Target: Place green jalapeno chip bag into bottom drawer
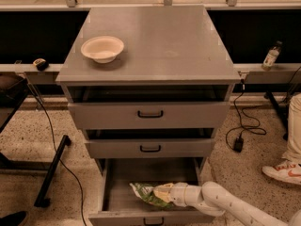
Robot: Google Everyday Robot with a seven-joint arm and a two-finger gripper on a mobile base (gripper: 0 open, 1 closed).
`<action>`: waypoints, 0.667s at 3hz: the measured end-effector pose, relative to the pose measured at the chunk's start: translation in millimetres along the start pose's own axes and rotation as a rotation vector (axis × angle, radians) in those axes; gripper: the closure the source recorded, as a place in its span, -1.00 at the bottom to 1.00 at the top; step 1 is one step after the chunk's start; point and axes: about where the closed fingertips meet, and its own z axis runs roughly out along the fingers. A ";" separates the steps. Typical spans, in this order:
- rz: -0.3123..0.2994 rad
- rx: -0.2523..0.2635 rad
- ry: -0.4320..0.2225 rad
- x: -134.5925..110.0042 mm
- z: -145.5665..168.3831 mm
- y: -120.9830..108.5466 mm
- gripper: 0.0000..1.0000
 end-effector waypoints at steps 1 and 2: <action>-0.005 -0.011 -0.016 -5.0 11.1 -4.5 -0.77; -0.005 -0.011 -0.016 -5.1 11.1 -5.1 -1.00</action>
Offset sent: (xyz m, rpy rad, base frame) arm 0.0087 0.0075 -0.0020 0.0149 -0.0084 0.0060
